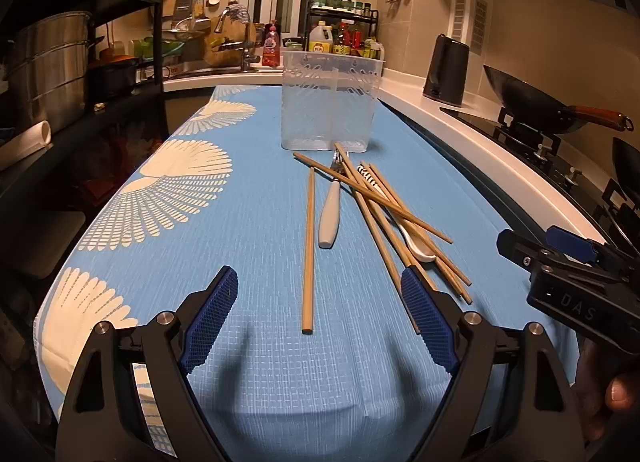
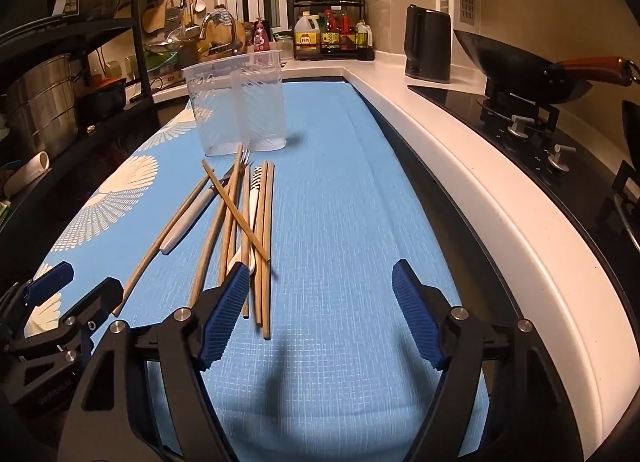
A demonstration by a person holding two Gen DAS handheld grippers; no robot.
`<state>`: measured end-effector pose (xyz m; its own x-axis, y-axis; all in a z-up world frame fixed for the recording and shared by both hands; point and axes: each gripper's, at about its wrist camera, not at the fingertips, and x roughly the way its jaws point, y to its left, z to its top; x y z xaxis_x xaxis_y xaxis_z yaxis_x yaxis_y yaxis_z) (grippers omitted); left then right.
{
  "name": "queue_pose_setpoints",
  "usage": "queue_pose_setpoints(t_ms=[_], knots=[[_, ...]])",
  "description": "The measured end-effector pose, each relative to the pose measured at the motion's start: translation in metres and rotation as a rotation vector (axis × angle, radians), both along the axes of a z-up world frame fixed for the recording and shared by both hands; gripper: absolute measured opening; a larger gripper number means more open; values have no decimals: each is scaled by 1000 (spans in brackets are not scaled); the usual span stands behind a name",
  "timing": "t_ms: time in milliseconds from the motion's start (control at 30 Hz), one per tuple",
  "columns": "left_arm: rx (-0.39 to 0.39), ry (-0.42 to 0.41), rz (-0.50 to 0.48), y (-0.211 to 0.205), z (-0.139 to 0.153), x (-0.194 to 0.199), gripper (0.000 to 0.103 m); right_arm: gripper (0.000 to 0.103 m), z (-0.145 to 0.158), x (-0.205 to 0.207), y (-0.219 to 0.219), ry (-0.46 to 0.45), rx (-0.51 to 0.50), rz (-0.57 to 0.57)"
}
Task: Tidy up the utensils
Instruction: 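Move both tools toward the pile of wooden chopsticks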
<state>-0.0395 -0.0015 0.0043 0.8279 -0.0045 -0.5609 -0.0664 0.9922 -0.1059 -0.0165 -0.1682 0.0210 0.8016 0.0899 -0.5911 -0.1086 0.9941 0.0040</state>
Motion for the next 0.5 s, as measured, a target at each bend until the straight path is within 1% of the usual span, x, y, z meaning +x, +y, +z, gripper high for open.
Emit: queue_pose_setpoints(t_ms=[233,500], knots=[[31,-14,-25,4,17,-17,81,74,0,-3,4,-6,-5,14],[22,-22,-53,15,16,-17,81,73,2,-5,6,-16,-8,19]])
